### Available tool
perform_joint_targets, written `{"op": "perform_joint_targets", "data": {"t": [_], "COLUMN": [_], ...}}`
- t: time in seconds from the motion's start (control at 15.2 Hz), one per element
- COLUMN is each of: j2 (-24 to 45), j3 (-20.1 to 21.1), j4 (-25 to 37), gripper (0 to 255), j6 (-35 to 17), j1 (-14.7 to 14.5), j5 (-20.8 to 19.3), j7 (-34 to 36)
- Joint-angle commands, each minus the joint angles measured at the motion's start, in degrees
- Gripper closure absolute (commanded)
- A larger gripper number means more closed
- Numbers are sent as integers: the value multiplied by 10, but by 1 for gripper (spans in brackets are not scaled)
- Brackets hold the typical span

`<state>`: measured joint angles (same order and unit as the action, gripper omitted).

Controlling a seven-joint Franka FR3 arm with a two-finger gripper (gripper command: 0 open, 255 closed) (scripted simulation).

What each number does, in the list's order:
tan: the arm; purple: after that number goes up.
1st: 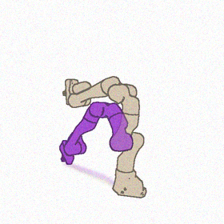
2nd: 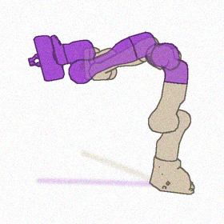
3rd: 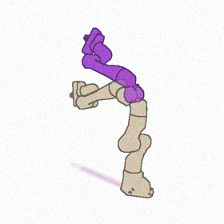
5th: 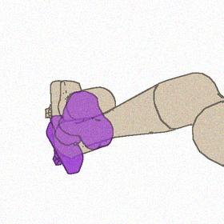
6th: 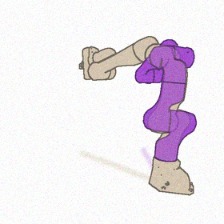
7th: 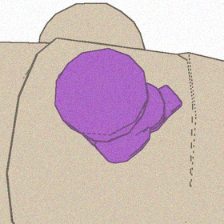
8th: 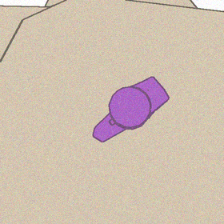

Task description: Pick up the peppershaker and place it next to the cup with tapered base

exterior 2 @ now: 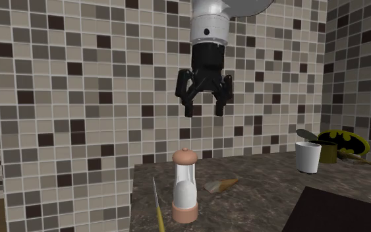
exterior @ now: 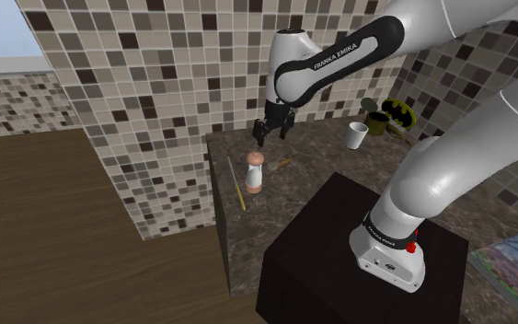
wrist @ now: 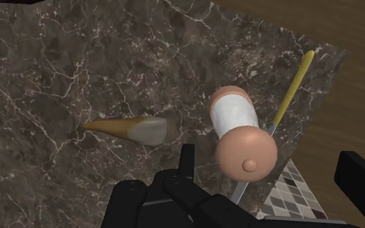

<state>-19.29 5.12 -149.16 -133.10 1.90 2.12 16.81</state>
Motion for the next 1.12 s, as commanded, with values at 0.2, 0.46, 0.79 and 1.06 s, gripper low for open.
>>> {"op": "perform_joint_targets", "data": {"t": [0.2, 0.46, 0.79, 1.06], "j2": [118, 181, 221, 226], "j3": [13, 15, 13, 13], "j4": [19, 30, 29, 29], "gripper": [0, 0, 0, 0], "j6": [-112, -166, -207, -212], "j1": [8, 12, 13, 13], "j5": [-21, -40, -53, -55], "j7": [34, 53, 62, 63]}}
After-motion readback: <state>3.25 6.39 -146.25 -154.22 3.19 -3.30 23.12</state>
